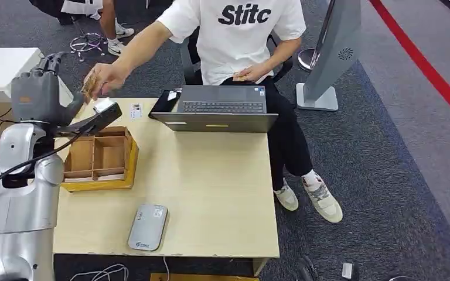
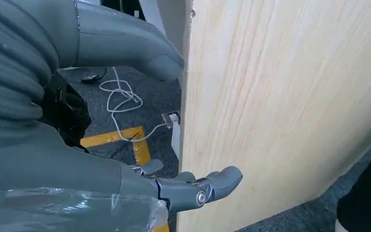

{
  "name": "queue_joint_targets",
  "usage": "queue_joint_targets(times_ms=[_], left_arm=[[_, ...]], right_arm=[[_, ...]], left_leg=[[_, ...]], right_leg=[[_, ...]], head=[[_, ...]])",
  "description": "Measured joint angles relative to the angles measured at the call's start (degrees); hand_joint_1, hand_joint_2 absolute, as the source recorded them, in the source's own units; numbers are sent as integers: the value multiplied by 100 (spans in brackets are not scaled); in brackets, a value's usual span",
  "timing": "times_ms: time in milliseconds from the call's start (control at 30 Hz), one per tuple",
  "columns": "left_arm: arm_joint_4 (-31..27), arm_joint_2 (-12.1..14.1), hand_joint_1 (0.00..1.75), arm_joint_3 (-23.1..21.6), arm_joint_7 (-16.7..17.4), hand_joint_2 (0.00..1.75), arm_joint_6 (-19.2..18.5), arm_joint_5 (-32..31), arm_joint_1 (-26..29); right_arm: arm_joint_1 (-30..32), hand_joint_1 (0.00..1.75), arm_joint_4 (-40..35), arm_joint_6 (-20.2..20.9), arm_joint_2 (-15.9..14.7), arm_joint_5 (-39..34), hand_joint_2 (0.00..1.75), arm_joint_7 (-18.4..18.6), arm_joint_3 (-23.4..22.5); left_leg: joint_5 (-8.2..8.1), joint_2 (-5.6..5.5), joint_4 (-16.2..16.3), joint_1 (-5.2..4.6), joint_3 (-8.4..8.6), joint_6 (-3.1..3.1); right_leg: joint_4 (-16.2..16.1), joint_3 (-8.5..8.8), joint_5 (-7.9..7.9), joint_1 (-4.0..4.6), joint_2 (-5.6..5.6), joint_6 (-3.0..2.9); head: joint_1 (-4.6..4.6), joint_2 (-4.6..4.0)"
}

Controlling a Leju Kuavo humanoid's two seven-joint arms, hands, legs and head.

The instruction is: Pass the card to the sensor for recognition and then transmit it.

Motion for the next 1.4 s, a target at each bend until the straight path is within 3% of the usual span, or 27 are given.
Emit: queue_joint_targets(times_ms=[133,167,267,333,467,567,633,767,900,933,1067,1167,1233,1400], left_arm=[[-35,68,0,2,-23,175,56,70,170],[-160,70,0,26,-147,175,204,342,348],[-1527,-189,0,591,-952,175,895,1908,1841],[-2240,-551,0,1068,-1441,175,936,2370,2685],[-3260,-1174,0,2049,-1652,175,719,3284,3563],[-3688,-1718,0,2856,-1650,175,-25,4340,3914],[-3727,-1946,0,3343,-1589,175,-422,4930,4078],[-3371,-2284,0,4311,-1373,175,-634,5691,4302],[-2572,-2455,0,4929,-707,175,-415,6256,4402],[-2297,-2487,0,5014,-495,175,-272,6479,4402],[-1501,-2531,0,5167,-205,175,-33,7083,4415],[-766,-2557,0,5337,288,175,85,8901,4330],[-130,-2559,0,5388,284,175,328,10034,4289],[714,-2559,0,5455,192,175,398,10022,4227]], right_arm=[[10,0,-2,-26,-4,-13,175,0,0],[33,0,-18,-22,-4,-79,175,0,-2],[377,0,-344,110,57,-197,175,136,-142],[673,0,-661,208,140,-135,175,328,-335],[958,0,-1211,450,376,107,175,628,-835],[1071,0,-1583,682,610,365,175,826,-1351],[1102,0,-1729,750,711,444,175,848,-1636],[1190,0,-1967,743,833,481,175,889,-1986],[1208,0,-2125,772,859,534,175,964,-2151],[1207,0,-2155,798,868,611,175,999,-2194],[1181,0,-2214,852,870,780,175,1034,-2326],[1073,0,-2210,861,868,1064,175,997,-2341],[919,0,-2076,850,828,1218,175,889,-2334],[631,0,-1753,796,752,1298,175,695,-2319]], left_leg=[[1,-2,-1,1,-2,0],[-1,2,-6,0,-1,0],[-42,63,-20,-20,59,9],[-52,43,-20,-17,43,16],[-70,37,-20,-17,35,24],[-71,22,-20,-17,35,26],[-70,15,-20,-17,38,26],[-68,5,-20,-17,44,24],[-67,4,-20,-17,49,23],[-67,-1,-20,-17,50,23],[-66,-13,-20,-17,48,25],[-66,-9,-20,-19,55,25],[-66,-1,-19,-19,60,25],[-62,-17,-17,-19,61,31]], right_leg=[[5,6,0,0,-1,0],[8,16,0,-3,3,-1],[5,34,-34,-22,66,7],[3,28,-49,-21,51,19],[0,26,-63,-20,37,14],[-2,34,-68,-21,20,21],[-2,38,-68,-21,14,21],[-2,45,-67,-21,4,20],[-2,48,-67,-20,4,19],[-2,52,-67,-20,-1,19],[-2,59,-67,-20,-16,20],[-2,61,-67,-22,-11,19],[-3,62,-66,-22,-5,19],[-4,69,-67,-21,-22,21]], head=[[0,0],[11,0],[-33,0],[-22,0],[-17,0],[-11,0],[-2,0],[-7,0],[-7,0],[-9,0],[-7,0],[-6,0],[-9,0],[-2,0]])
